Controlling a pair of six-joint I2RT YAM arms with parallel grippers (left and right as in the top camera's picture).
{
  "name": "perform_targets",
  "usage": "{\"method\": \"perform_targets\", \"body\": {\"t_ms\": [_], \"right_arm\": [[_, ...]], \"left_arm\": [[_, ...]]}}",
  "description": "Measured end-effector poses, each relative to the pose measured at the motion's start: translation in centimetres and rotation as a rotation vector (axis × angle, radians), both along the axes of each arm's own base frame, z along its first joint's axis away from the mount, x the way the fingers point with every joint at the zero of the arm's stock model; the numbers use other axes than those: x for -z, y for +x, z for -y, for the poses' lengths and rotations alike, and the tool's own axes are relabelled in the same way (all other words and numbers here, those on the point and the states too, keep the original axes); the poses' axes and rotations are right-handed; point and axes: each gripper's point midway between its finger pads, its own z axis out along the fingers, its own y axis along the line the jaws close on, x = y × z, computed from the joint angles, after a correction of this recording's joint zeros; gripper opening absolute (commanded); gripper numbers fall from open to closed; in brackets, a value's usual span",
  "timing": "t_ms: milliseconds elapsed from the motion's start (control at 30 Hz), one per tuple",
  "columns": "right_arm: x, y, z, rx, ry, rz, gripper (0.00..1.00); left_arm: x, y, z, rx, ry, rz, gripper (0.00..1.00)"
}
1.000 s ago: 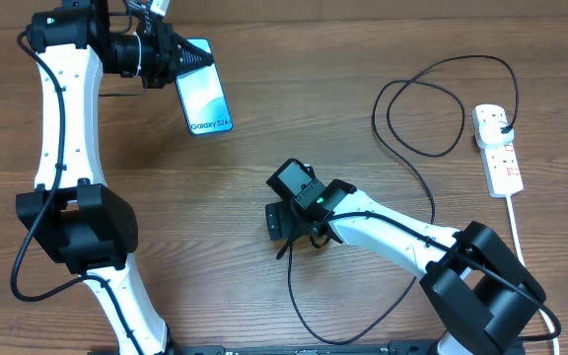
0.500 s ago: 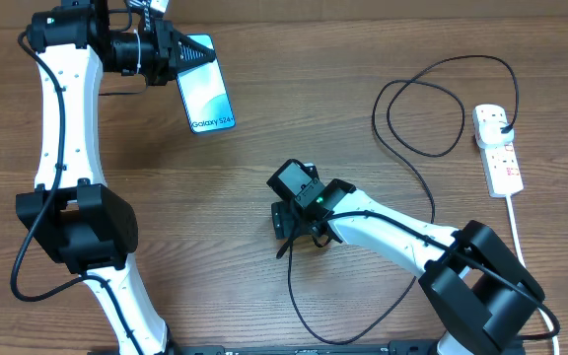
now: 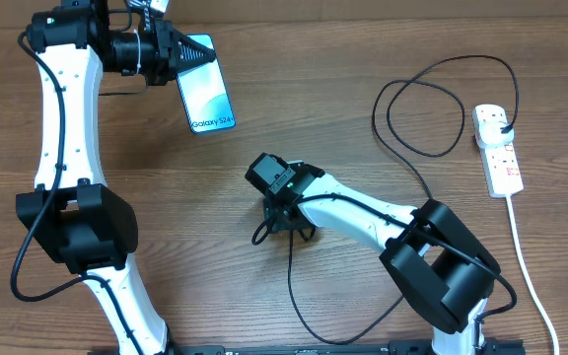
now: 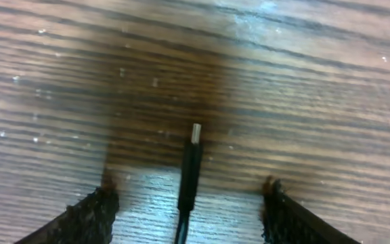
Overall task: Plug charger to phone and switch on socket
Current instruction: 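Lower the right gripper around the cable plug to grasp it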
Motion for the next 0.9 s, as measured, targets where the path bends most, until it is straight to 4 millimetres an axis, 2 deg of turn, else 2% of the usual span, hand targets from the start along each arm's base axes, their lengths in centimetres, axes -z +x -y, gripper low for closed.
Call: {"method": "perform_targets", "body": {"t_ms": [233,333,367,433,733,900], "right_arm": [[-0.05,0.06,0.5,0.046,-0.017,0.006,0.22],[-0.06,0.08,0.62,0.053,-0.023,0.009,0.15],[-0.06,0.11,0.64,0.055,-0.024,0.011,0.09],[-0.07,0.12,0.65,0.06,-0.024,0.012,0.04],[-0.09,-0.01,0.75,0.065,-0.025,0.001,0.04],[-0.09,0.04,0.54,0.093,0.042,-0.062,0.04]], "left_arm": [[0.0,0.0,0.0,0.0,0.0,0.0,0.04],[0.0,-0.01,0.0,0.0,0.0,0.0,0.04],[0.0,-0.01,0.0,0.0,0.0,0.0,0.04],[0.01,-0.02,0.0,0.0,0.0,0.0,0.05],[0.14,-0.56,0.1,0.014,0.0,-0.011,0.05],[-0.15,-0.78,0.29,0.031,-0.017,0.003,0.05]]}}
